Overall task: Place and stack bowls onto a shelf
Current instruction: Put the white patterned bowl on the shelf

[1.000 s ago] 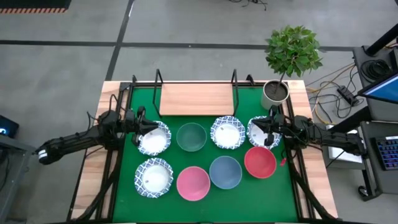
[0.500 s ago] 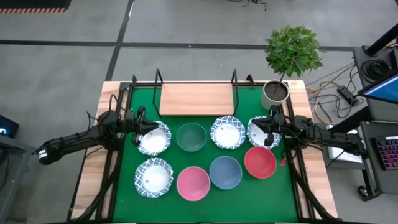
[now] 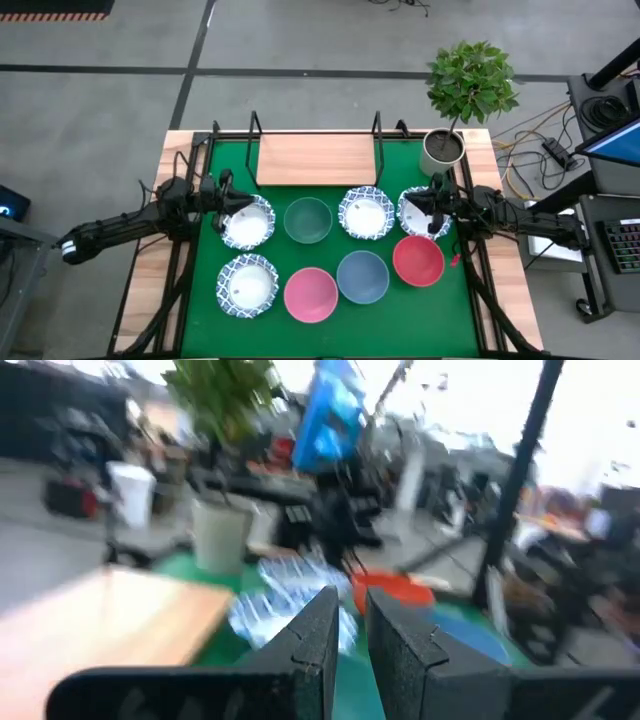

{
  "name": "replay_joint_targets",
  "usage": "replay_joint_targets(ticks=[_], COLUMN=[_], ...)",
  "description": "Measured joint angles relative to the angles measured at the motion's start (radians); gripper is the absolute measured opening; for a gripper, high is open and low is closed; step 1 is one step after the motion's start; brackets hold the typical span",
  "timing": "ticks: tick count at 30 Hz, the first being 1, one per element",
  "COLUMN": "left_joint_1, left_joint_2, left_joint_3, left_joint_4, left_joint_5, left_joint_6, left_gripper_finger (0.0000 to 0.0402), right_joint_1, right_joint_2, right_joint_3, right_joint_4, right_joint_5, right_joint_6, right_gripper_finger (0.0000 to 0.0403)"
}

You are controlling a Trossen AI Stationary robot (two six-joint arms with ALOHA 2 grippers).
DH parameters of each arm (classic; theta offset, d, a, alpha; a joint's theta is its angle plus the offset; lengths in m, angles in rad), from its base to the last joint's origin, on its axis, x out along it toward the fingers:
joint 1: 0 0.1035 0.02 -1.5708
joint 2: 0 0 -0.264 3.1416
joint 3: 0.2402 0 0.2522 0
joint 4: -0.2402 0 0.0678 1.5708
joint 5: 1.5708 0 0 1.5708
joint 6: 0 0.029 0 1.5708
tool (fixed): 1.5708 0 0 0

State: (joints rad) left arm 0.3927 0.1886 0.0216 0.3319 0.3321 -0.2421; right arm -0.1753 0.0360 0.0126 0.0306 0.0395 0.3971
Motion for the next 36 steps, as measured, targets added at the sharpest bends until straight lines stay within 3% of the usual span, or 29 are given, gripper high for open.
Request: replay_joint_targets(ticks=[10,16,22,27,32,36], left_joint_1=[0.0,0.0,-0.003,-0.037,-0.073,-0.122], left_joint_2=[0.0,0.0,0.009,0.098,0.252,0.4], left_joint_3=[0.0,0.0,0.035,0.192,0.425,0.594], left_joint_4=[0.316,0.379,0.348,0.148,-0.271,-0.6], left_joint_5=[-0.087,-0.129,-0.158,-0.158,-0.158,-0.164], left_joint_6=[-0.387,-0.41,-0.477,-0.461,-0.409,-0.453], left_gripper_finger=[0.0037,0.0037,0.0037,0.0037,0.0037,0.0037], right_joint_1=[0.001,0.001,0.0,0.0,-0.002,-0.002], right_joint_2=[0.0,0.031,0.108,0.229,0.368,0.453], right_joint_3=[0.007,0.011,0.052,0.145,0.299,0.406], right_joint_4=[0.108,0.311,0.345,0.323,0.132,-0.051], right_joint_5=[-0.052,-0.117,-0.072,0.014,0.018,0.018], right_joint_6=[0.066,-0.019,-0.115,-0.187,-0.215,-0.223], right_gripper_finger=[0.0009,0.0009,0.0009,0.0009,0.0009,0.0009])
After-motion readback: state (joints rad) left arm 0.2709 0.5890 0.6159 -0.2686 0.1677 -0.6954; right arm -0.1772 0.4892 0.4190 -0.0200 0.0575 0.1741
